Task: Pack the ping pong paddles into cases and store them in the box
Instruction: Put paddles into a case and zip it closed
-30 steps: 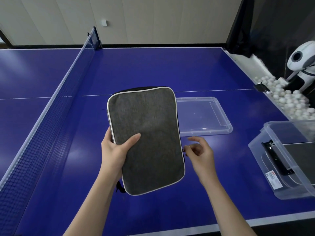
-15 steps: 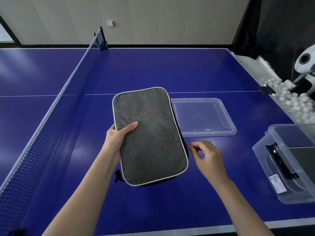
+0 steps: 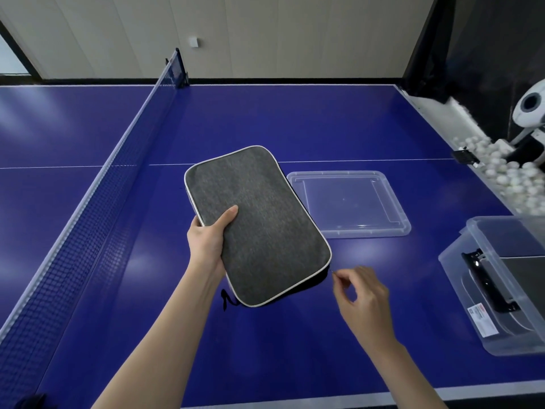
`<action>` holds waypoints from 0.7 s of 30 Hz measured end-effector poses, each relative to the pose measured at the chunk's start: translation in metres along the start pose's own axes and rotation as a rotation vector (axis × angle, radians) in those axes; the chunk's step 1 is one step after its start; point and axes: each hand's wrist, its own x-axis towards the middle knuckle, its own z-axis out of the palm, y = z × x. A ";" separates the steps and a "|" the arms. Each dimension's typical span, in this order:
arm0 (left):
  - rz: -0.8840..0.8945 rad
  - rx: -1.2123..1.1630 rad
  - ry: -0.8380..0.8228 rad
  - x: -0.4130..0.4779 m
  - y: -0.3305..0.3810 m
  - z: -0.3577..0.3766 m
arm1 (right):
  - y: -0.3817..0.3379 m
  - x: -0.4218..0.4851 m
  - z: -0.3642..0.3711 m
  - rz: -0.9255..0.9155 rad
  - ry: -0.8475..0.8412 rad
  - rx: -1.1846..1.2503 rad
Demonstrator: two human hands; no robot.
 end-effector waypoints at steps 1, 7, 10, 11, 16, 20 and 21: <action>0.001 -0.008 0.014 0.000 -0.002 0.001 | -0.003 -0.003 0.002 0.006 -0.006 -0.002; 0.000 -0.081 0.104 0.000 -0.013 0.009 | -0.016 -0.013 0.016 0.108 0.020 0.041; -0.010 -0.112 0.150 0.000 -0.019 0.011 | -0.019 -0.013 0.017 0.147 0.041 0.072; -0.017 -0.118 0.167 -0.001 -0.022 0.012 | -0.021 -0.012 0.018 0.142 0.039 0.080; -0.001 -0.173 0.309 -0.003 -0.029 0.023 | -0.051 -0.023 0.032 0.129 0.014 0.165; 0.050 -0.162 0.408 -0.006 -0.035 0.029 | -0.069 -0.029 0.040 0.230 0.022 0.241; 0.061 -0.163 0.431 -0.008 -0.037 0.031 | -0.072 -0.028 0.042 0.249 0.026 0.253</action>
